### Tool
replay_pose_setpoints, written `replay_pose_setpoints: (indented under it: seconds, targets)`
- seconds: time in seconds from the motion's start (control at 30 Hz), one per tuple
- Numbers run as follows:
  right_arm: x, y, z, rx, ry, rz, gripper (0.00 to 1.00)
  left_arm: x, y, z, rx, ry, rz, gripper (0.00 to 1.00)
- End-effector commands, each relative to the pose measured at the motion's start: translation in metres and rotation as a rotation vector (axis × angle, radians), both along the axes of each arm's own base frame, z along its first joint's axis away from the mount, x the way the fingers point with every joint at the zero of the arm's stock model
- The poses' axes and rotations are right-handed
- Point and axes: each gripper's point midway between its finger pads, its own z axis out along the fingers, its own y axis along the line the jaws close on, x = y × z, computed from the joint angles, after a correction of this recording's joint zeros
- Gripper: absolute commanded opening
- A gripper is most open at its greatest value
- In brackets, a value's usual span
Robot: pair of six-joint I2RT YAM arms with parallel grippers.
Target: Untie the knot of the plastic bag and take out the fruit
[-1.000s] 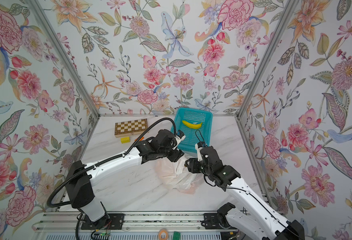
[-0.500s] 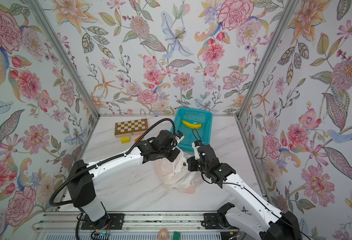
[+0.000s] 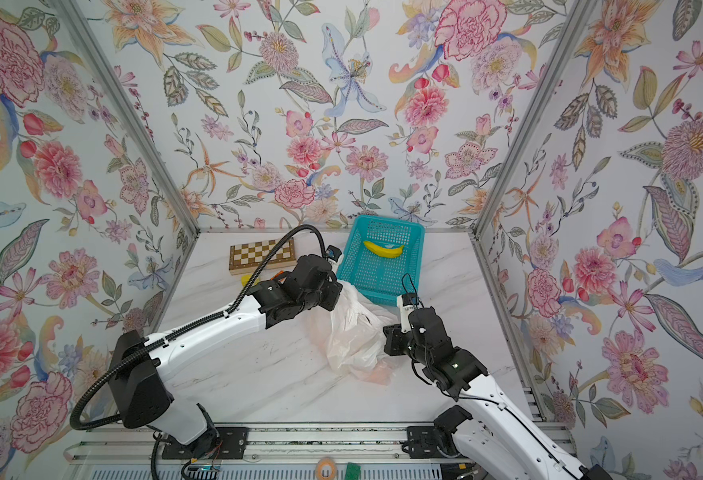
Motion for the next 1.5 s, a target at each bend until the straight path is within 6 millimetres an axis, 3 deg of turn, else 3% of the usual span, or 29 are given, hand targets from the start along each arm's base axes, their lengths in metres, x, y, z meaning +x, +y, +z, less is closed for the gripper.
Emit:
replay_pose_setpoints:
  seconds: [0.0,0.1,0.2,0.33,0.43,0.53,0.63,0.73,0.8,0.83,0.93,1.0,1.1,1.47]
  targets:
    - [-0.009,-0.013,-0.021,-0.022,0.059,-0.054,0.00,0.010,0.029,0.023,-0.046,-0.062,0.105,0.08]
    - [-0.008,-0.012,-0.011,-0.009,0.038,-0.052,0.00,0.005,0.030,0.022,-0.067,-0.055,0.093,0.09]
    - [-0.001,0.000,0.021,0.029,-0.040,0.001,0.25,-0.003,0.019,0.022,-0.116,-0.034,0.028,0.11]
    - [0.012,0.016,0.065,-0.007,-0.175,0.091,0.42,-0.005,0.017,0.023,-0.138,-0.025,0.016,0.13]
    - [0.024,0.033,0.085,-0.044,-0.247,0.174,0.53,-0.006,0.017,0.022,-0.139,-0.020,0.017,0.11]
    - [0.036,0.053,0.093,-0.067,-0.267,0.256,0.64,-0.007,0.015,0.019,-0.143,-0.009,0.011,0.08]
    - [0.044,0.074,0.089,-0.071,-0.224,0.335,0.65,-0.008,0.015,0.018,-0.144,-0.004,0.013,0.08]
    - [0.054,0.090,0.077,-0.089,-0.163,0.372,0.64,-0.007,0.015,0.014,-0.139,0.003,0.013,0.07]
    - [0.061,0.095,0.067,-0.116,-0.131,0.371,0.54,-0.007,0.013,0.012,-0.135,0.008,0.011,0.06]
    - [0.065,0.095,0.062,-0.134,-0.114,0.362,0.47,-0.007,0.012,0.010,-0.132,0.014,0.008,0.04]
    - [0.075,0.090,0.056,-0.174,-0.092,0.302,0.13,-0.005,0.013,0.005,-0.115,0.026,0.019,0.00]
    - [0.076,0.088,0.058,-0.167,-0.112,0.288,0.03,-0.002,0.018,0.004,-0.101,0.021,0.042,0.00]
    - [0.074,0.080,0.063,-0.149,-0.166,0.253,0.00,0.002,0.029,0.003,-0.086,0.013,0.092,0.00]
    - [0.070,0.021,0.068,-0.141,-0.243,0.026,0.00,0.003,0.081,0.000,-0.129,0.008,0.230,0.00]
